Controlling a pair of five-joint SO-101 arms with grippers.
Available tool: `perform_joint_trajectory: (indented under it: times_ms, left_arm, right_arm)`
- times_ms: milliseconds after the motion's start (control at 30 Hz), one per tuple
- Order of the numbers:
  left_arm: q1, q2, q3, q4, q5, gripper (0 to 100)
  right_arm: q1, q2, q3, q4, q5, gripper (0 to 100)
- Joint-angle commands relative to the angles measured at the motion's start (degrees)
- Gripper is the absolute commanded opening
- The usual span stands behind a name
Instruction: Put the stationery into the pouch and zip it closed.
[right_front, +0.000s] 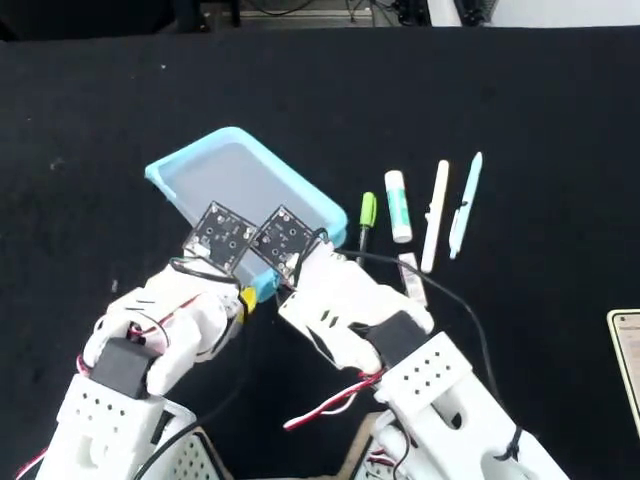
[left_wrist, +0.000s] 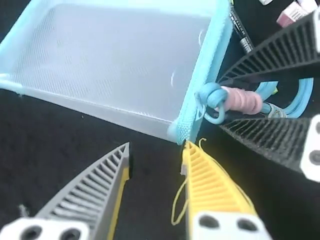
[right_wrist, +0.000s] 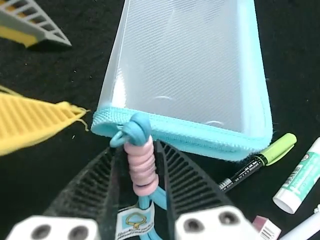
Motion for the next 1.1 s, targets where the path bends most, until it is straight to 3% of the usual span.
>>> perform_joint_trajectory:
  times_ms: [0,133,267,600,1067]
  left_arm:
    - [1.01,-0.09,-2.86,1.41,2.29,18]
    - [2.68,0.0,-1.36,1.23,2.29,18]
    - [2.15,-0.18,2.95,-4.31,2.99,21]
    - [2.07,-0.62,6.9,-12.4,19.87,21]
    - [2.42,-0.62,10.15,-13.98,20.57,21]
  right_arm:
    - [1.05,-1.45,-0.4,-1.58,0.18,1.1]
    - [1.05,-1.45,-0.4,-1.67,0.18,1.1]
    - [1.05,-1.45,-0.4,-1.49,0.18,1.1]
    - [1.05,-1.45,-0.4,-1.41,0.18,1.1]
    - [1.05,-1.45,-0.4,-1.41,0.18,1.1]
